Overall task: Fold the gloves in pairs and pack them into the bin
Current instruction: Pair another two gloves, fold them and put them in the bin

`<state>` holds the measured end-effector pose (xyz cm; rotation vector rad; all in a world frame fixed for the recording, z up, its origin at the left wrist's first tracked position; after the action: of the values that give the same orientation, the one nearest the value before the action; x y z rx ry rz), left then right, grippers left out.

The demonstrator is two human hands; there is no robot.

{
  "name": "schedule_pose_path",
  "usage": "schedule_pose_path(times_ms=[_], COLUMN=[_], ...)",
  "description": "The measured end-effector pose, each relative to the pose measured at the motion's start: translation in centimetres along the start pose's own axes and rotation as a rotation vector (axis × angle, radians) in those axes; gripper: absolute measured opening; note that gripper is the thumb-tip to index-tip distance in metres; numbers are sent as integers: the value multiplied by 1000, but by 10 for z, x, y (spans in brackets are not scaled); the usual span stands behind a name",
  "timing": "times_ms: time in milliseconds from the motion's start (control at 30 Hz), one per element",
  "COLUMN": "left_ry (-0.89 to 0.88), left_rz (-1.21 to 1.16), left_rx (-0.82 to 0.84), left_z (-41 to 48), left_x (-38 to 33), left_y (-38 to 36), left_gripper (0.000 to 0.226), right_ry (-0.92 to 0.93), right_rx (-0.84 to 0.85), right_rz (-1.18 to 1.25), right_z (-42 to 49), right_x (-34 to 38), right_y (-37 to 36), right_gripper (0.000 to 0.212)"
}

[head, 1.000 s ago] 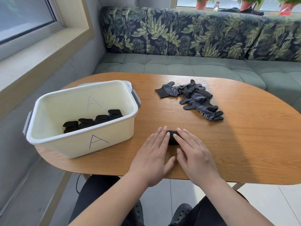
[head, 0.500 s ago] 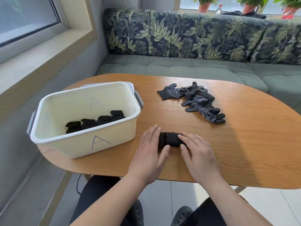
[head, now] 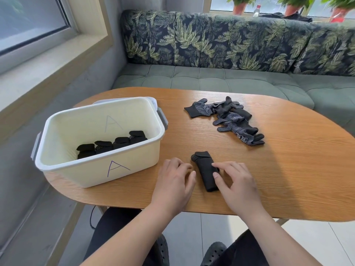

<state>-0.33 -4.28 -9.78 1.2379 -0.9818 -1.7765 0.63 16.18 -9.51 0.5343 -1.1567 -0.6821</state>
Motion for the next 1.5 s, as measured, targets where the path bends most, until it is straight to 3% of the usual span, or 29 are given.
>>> schedule_pose_path(times_ms=[100, 200, 500, 700, 800, 933, 1000, 1100, 1233, 1500], left_ry=[30, 127, 508, 713, 681, 609, 577, 533, 505, 509], left_rz=[36, -84, -568, -1008, -1103, -1145, -1140, -1130, -1095, -989], left_rx=[136, 282, 333, 352, 387, 381, 347, 286, 218, 142], left_z=[9, 17, 31, 24, 26, 36, 44, 56, 70, 81], left_x=[-7, -16, -16, -19, -27, -36, -39, -37, -22, 20], left_y=[-9, -18, -17, -13, 5, 36, 52, 76, 105, 156], left_gripper=[43, 46, 30, 30, 32, 30, 29, 29, 27, 29], right_ry=[-28, -31, -90, -357, -506, -634, -625, -563, -479, -453], right_rx=[12, 10, -15, -104, -75, 71, 195, 247, 278, 264], right_rz=[55, 56, 129, 473, 600, 885, 1024, 1103, 1139, 954], right_z=[2, 3, 3, 6, 11, 27, 36, 55, 82, 127], right_x=[-2, -1, -3, -25, -31, -9, 16, 50, 88, 136], right_y=[1, 3, 9, 20, 19, 13, 11, 20, 30, 17], right_gripper=[25, 25, 26, 18, 14, 38, 45, 37, 28, 31])
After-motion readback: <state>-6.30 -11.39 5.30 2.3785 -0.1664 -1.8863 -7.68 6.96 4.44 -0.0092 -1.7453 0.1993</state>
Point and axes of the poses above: each hand's wrist, its own z-axis towards the middle knuckle, its own y-axis out of the back of the hand, x = y × z, the point moved 9 cm from there along z, towards the middle knuckle, and after that the axes turned 7 degrees about z, right-handed, at the moved point
